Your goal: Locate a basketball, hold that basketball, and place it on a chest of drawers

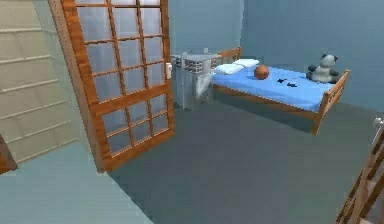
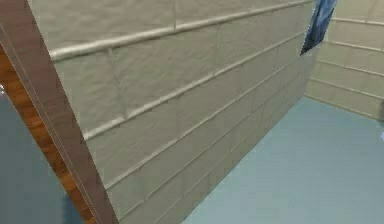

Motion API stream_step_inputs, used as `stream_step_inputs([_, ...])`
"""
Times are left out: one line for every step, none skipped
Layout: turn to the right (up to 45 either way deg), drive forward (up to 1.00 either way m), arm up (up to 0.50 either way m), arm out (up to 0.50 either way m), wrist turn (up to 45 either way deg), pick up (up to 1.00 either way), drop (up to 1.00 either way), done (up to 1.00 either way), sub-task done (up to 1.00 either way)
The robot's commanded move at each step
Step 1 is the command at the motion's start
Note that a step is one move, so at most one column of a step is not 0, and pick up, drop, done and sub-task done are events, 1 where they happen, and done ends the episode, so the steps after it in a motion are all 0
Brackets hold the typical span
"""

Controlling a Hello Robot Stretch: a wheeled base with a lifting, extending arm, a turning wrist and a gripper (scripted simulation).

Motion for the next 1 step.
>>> stream_step_inputs([21.0, 0.0, 0.0, 0.0, 0.0, 0.0, 0.0, 0.0, 0.0])
